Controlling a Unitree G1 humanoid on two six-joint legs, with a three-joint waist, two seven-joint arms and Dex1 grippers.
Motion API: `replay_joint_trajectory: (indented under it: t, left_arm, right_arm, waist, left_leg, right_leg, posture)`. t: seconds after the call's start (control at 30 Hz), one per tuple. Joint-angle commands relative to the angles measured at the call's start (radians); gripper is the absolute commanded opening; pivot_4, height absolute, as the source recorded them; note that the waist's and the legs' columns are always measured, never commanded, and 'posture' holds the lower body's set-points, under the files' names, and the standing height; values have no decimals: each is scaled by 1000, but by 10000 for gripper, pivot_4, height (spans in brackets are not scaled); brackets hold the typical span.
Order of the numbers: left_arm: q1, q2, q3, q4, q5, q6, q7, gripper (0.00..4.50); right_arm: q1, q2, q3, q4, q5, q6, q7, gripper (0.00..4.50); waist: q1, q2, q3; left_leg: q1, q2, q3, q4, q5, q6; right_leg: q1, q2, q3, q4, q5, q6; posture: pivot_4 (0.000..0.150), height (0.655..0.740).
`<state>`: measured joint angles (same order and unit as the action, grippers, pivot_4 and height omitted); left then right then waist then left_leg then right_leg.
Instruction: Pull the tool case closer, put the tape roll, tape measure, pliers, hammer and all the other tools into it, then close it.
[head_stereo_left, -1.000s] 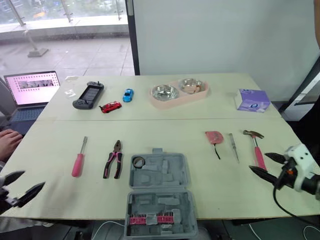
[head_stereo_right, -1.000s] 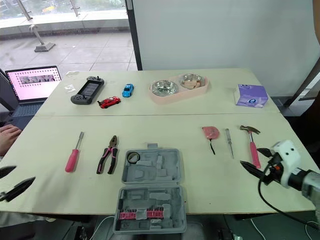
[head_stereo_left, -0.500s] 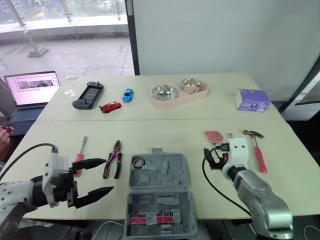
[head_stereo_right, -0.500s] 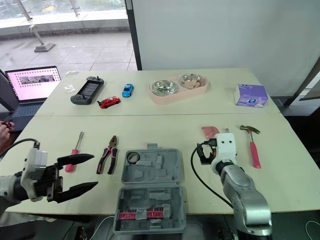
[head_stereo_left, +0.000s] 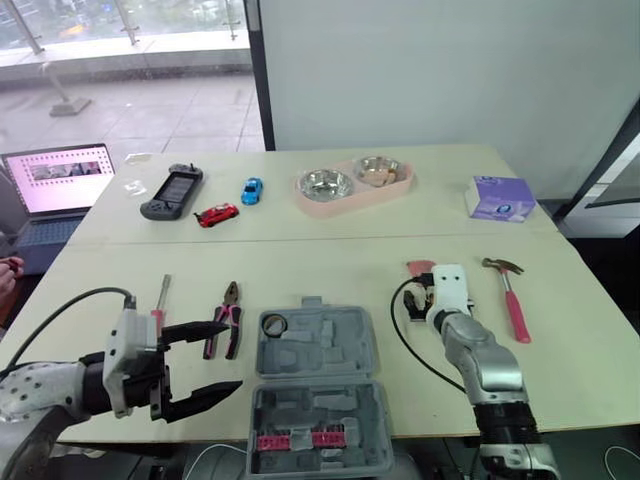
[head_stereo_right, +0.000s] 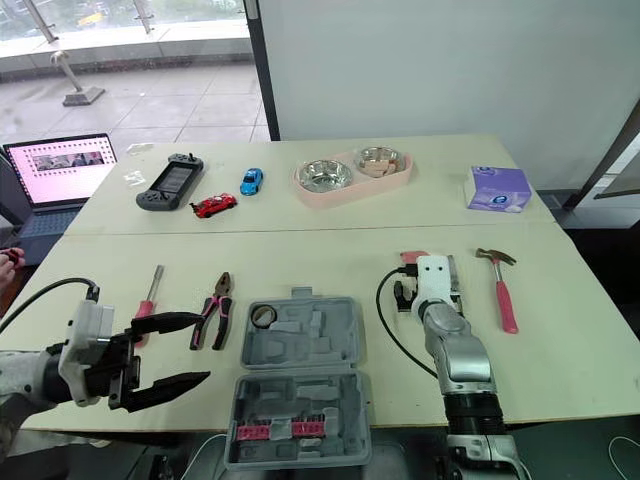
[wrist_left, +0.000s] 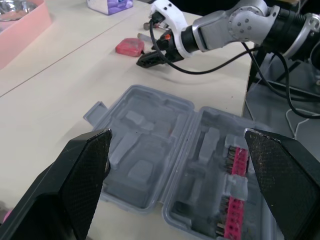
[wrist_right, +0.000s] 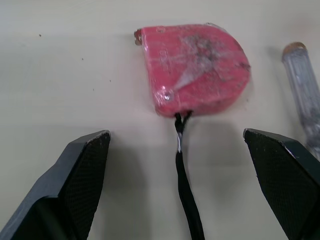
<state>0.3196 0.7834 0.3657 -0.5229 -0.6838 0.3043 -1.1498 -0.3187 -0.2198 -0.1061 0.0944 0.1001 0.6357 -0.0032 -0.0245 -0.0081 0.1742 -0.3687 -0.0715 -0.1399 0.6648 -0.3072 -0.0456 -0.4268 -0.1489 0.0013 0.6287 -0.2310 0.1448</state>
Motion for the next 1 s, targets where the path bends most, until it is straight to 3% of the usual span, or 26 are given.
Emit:
replay_joint_trajectory:
  t: [0.03,0.07,0.3,0.63,0.83,1.0]
  left_arm:
    - [11,-7,5,-35,5,-20,10,45000]
    - [13,-8,5,-37,6,-21,11,45000]
    - [32,-15,3,-43,10,-26,24,45000]
    - [25,-9,-12,-27,23,-29,13,45000]
    - [2,-4,-35,-15,29,-30,11,45000]
    - [-10,-2,-58,-4,42,-33,-2,45000]
  right_arm:
    - [-17,-6,-21,60,-10,-23,-2,39804]
    - [-19,-6,-22,65,-9,-31,-1,36599]
    - [-21,-5,-30,75,-2,-39,0,724]
    - [66,-7,-26,-93,23,-10,55,245]
    - [285,-62,20,-372,44,-2,176,245]
    - [560,-97,39,-653,62,51,224,245]
  waist:
    - [2,0,0]
    - [3,0,0]
    - [11,0,0]
    - [10,0,0]
    - [9,0,0]
    - [12,1,0]
  left_leg:
    - [0,0,0,0,0,0]
    - [0,0,0,0,0,0]
    - [0,-1,-1,0,0,0]
    - [0,-1,-1,0,0,0]
    - [-1,-1,-1,0,0,0]
    - [-1,0,-2,-1,0,0]
  right_leg:
    - [0,0,0,0,0,0]
    - [0,0,0,0,0,0]
    - [1,0,0,-1,0,0]
    - [1,0,0,-1,0,0]
    - [1,0,0,-1,0,0]
    - [1,0,0,-1,-1,1]
  posture:
    - [1500,7239]
    - [1500,7239]
    - [1500,7239]
    - [1500,7239]
    - [1500,7239]
    - [1500,7239]
